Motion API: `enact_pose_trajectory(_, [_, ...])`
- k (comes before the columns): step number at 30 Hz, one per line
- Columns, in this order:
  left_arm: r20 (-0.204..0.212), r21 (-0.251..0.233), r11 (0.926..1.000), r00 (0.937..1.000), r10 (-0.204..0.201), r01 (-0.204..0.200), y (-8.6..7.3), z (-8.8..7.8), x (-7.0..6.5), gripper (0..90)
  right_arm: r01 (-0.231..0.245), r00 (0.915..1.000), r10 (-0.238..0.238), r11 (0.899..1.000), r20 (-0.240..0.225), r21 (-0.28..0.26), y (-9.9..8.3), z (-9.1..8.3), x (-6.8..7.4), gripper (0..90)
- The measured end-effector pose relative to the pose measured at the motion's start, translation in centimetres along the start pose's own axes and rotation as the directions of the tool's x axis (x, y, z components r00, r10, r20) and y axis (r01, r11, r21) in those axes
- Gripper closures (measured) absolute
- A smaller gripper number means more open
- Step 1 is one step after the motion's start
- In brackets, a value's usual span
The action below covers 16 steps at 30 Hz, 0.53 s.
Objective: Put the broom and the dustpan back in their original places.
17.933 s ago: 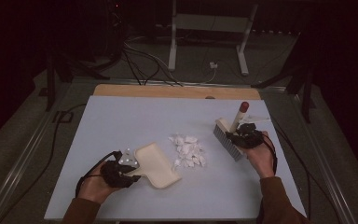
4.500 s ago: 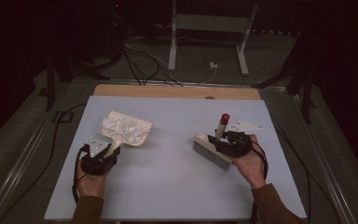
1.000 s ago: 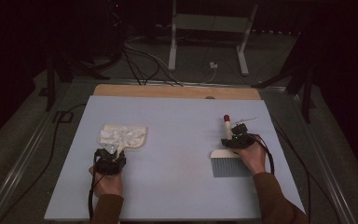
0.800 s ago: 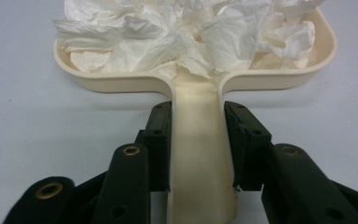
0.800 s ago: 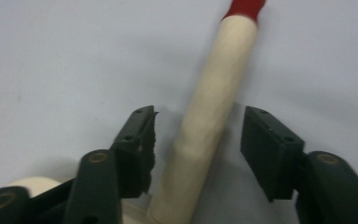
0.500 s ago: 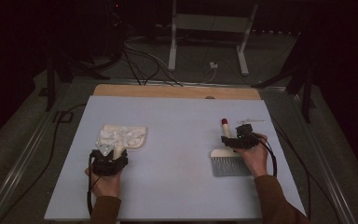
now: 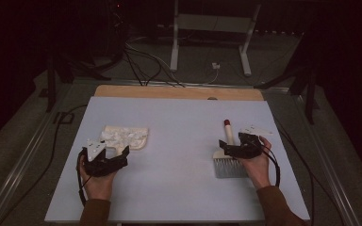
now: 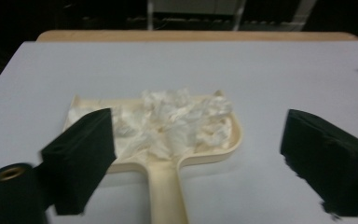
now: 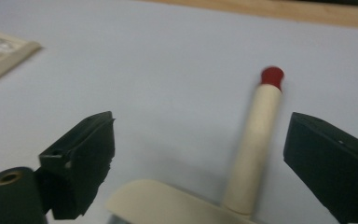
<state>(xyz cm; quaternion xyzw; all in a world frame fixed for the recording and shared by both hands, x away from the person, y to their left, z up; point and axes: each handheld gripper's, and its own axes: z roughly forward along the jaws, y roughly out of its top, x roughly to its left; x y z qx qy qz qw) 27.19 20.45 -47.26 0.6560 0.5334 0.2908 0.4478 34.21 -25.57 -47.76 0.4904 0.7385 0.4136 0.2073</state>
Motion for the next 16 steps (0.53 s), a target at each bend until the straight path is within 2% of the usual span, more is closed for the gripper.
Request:
enact_pose_trajectory(4, [0.060,-0.029,0.9990,0.9976,0.035,-0.033,0.1,-0.5,-0.2,1.2,0.013,0.9992,-0.014,0.999,-0.038,-0.036,-0.9,-0.7,1.3,7.0])
enact_pose_trajectory(7, [0.096,-0.053,0.9977,0.9942,0.048,-0.043,0.0,-1.0,-0.5,0.5,0.047,0.9977,-0.050,0.997,-0.046,-0.058,-1.5,-1.0,2.0,4.4])
enact_pose_trajectory(8, [0.110,-0.061,0.9974,0.9929,0.046,-0.039,-0.1,-1.1,-0.6,0.5,0.074,0.9960,-0.076,0.995,-0.046,-0.060,-1.7,-1.1,2.3,3.8])
enact_pose_trajectory(10, [0.118,-0.070,0.9969,0.9921,0.044,-0.036,-0.2,-1.4,-0.8,0.5,0.086,0.9943,-0.091,0.993,-0.056,-0.082,-2.1,-1.3,2.6,3.2])
enact_pose_trajectory(13, [0.123,-0.070,0.9968,0.9913,0.048,-0.039,-0.4,-1.7,-0.8,0.4,0.081,0.9928,-0.090,0.991,-0.079,-0.108,-2.6,-1.9,3.0,2.3])
enact_pose_trajectory(16, [0.122,-0.068,0.9967,0.9911,0.053,-0.045,-0.6,-2.0,-0.9,0.4,0.107,0.9899,-0.119,0.984,-0.077,-0.143,-2.7,-2.4,3.5,1.6])
